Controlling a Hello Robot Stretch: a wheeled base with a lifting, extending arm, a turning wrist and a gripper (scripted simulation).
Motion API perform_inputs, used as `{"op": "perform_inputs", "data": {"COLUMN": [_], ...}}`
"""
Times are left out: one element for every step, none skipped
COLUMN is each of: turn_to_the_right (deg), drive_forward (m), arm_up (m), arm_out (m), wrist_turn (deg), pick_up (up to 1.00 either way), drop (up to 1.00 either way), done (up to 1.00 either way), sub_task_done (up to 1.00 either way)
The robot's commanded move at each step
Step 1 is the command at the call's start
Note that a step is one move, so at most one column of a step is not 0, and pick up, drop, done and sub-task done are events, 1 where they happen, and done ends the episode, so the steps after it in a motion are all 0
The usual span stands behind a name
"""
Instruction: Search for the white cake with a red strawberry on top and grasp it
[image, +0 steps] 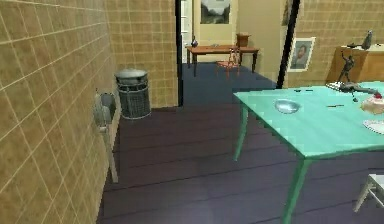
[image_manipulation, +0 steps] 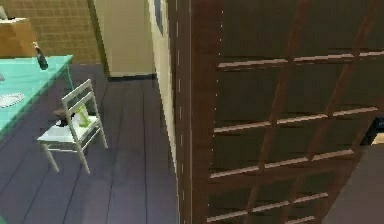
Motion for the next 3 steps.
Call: {"op": "perform_inputs", "data": {"turn_to_the_right": [-3.0, 0.0, -3.0], "drive_forward": [0.0, 1.0, 0.0], "arm_up": [0.0, 0.0, 0.0], "arm_out": [0.0, 0.0, 0.0], "wrist_turn": [0.0, 0.0, 0.0], "pick_up": [0.0, 0.0, 0.0], "drop": [0.0, 0.0, 0.0], "done": [0.0, 0.0, 0.0], "sub_task_done": [0.0, 0.0, 0.0]}}
